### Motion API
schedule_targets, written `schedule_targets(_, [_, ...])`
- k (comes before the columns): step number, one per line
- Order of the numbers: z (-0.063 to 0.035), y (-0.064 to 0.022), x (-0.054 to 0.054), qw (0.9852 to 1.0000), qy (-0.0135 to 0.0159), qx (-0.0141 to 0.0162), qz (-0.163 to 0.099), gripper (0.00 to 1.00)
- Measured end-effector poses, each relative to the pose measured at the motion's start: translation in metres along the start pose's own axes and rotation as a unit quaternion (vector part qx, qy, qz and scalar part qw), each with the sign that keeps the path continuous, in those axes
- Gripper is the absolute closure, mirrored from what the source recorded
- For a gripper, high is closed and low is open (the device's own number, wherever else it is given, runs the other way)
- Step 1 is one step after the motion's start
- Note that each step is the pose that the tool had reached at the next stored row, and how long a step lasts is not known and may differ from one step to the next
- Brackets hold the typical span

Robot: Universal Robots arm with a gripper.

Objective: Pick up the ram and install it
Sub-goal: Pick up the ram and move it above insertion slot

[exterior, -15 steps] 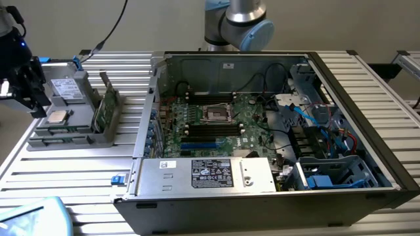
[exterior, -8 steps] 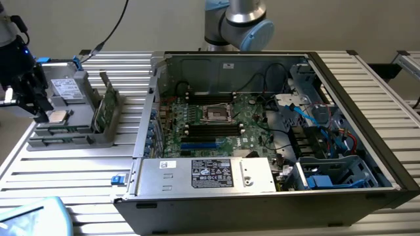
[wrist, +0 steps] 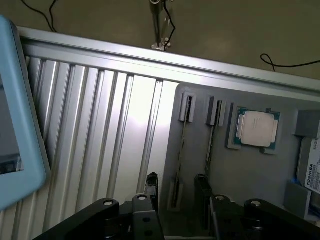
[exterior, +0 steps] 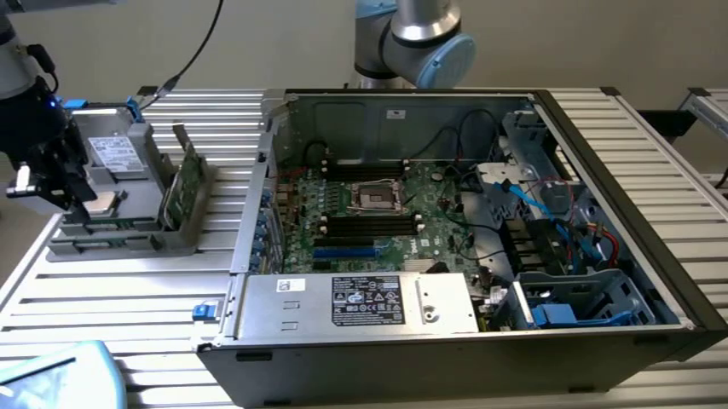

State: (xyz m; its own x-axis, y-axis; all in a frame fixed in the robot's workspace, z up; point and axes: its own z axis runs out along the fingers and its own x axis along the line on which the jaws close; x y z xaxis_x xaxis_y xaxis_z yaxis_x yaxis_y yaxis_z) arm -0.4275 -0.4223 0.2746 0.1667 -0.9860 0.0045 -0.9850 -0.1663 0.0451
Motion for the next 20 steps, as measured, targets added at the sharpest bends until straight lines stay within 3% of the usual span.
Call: schedule_targets(20, [0.0363, -0.0042, 0.001, 1.0, 0.0, 0.0, 0.0, 0.57])
